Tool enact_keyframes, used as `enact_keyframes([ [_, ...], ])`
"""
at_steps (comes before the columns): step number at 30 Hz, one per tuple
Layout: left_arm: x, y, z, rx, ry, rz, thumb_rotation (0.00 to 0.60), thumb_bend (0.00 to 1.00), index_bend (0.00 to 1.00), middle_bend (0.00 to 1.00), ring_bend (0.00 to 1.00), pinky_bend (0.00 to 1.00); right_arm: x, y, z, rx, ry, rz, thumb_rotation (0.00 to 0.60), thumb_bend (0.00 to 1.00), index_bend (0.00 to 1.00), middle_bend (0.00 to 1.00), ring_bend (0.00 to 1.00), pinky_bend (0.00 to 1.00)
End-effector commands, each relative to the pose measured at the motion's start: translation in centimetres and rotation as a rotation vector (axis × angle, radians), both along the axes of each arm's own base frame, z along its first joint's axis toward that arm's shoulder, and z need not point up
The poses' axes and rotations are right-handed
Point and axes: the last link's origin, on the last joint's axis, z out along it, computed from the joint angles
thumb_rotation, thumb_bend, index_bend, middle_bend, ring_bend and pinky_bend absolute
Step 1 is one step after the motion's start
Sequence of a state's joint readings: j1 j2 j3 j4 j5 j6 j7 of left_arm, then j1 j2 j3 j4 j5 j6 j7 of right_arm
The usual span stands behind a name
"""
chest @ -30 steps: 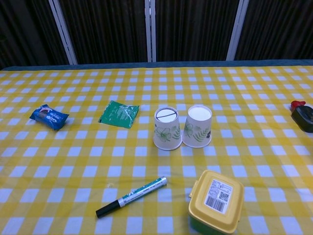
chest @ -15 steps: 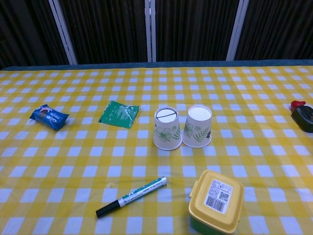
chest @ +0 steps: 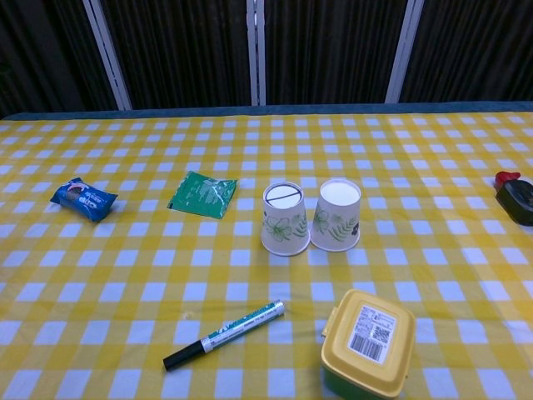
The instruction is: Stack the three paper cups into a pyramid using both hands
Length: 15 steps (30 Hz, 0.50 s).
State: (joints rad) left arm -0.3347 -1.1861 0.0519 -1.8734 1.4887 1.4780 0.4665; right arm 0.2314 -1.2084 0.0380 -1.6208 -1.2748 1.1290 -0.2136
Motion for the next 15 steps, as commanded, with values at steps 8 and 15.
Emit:
enact_keyframes([
  [8, 0.0, 0.0, -0.1, -0.007, 0.002, 0.001, 0.600, 0.25, 0.00, 0.00, 0.00, 0.00, -0.4, 0.0, 0.0, -0.004, 0.007, -0.015, 0.600, 0.23, 0.45, 0.01, 0.00, 0.00],
  [15, -0.1, 0.1, 0.2, 0.000, -0.003, 0.003, 0.600, 0.25, 0.00, 0.00, 0.00, 0.00, 1.7, -1.0, 0.4, -0.024, -0.012, 0.052, 0.600, 0.23, 0.46, 0.01, 0.00, 0.00],
])
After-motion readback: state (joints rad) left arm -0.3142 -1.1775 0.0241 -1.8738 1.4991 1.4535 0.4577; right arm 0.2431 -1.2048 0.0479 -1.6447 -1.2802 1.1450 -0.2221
